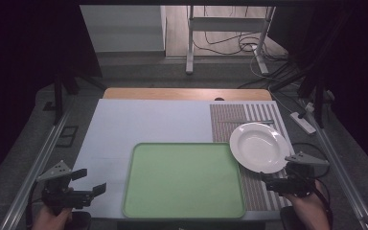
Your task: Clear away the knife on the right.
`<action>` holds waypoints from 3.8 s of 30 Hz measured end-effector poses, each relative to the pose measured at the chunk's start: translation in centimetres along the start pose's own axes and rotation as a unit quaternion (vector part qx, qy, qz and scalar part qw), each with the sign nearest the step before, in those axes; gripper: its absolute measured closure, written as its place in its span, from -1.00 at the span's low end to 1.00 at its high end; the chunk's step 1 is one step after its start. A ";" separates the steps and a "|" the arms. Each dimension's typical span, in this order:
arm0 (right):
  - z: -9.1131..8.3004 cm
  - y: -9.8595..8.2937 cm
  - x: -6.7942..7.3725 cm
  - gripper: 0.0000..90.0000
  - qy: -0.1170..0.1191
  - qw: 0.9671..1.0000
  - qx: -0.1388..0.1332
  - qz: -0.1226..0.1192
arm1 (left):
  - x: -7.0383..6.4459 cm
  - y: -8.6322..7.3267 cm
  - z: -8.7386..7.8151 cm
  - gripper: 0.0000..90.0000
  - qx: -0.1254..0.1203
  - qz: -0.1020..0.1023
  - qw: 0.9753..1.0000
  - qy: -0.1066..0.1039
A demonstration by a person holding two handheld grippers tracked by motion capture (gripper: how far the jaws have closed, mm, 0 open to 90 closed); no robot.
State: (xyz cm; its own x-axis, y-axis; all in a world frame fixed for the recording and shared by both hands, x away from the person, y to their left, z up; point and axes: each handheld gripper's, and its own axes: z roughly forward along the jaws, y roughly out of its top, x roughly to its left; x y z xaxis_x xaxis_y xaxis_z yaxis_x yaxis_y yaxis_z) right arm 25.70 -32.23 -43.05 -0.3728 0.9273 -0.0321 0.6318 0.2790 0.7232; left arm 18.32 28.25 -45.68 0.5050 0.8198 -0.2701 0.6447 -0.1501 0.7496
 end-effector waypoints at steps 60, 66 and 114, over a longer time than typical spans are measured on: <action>3.4 2.8 0.0 -0.99 0.088 0.995 0.005 -0.054 | -0.5 0.0 0.1 -0.95 0.011 0.015 1.000 0.016; 4.5 3.7 -0.6 -0.99 0.092 0.995 0.015 -0.036 | -0.5 0.0 0.1 -0.95 0.009 0.012 1.000 0.015; 14.0 9.5 -5.2 -0.99 0.017 0.998 0.062 -0.017 | -0.6 0.0 0.1 -0.96 0.009 0.017 1.000 0.017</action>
State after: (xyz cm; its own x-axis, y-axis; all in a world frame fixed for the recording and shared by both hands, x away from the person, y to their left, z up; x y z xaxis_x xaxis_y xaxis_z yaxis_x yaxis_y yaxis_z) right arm 43.17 -30.89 -45.66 -0.4179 0.9080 -0.0302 0.6968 0.3417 0.6307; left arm 18.05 27.73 -45.59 0.5070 0.8323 -0.2240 0.6385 -0.1881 0.7463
